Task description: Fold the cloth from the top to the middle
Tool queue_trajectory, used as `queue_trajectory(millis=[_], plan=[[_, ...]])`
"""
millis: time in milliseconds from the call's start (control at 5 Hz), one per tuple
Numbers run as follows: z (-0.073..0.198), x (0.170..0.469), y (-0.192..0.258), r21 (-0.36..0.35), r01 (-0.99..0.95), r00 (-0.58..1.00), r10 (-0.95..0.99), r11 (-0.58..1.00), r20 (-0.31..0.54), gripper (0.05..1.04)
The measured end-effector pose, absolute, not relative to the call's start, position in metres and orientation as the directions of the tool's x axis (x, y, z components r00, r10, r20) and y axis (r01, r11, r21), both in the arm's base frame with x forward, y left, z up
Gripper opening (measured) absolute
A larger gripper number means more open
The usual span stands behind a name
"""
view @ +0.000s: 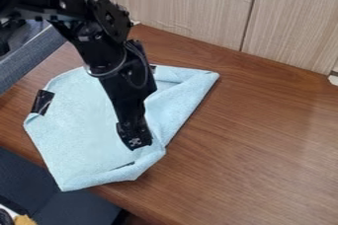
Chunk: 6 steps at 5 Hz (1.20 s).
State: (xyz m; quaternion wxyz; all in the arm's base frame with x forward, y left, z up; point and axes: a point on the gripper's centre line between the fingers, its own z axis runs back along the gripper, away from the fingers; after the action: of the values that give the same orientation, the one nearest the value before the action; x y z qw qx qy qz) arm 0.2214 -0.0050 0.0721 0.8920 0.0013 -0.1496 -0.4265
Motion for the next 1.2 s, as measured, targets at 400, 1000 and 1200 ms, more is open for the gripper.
queue_trajectory(millis=[400,1000,1200], plan=[[0.066,0.23,0.0,0.065,0.687,0.68,-0.672,0.723,0.294,1.0],[0.061,0.293,0.036,0.029,0.536,0.798,-0.517,0.844,0.311,1.0],[0.055,0.319,0.053,0.055,0.575,0.779,-0.567,0.816,0.269,1.0]])
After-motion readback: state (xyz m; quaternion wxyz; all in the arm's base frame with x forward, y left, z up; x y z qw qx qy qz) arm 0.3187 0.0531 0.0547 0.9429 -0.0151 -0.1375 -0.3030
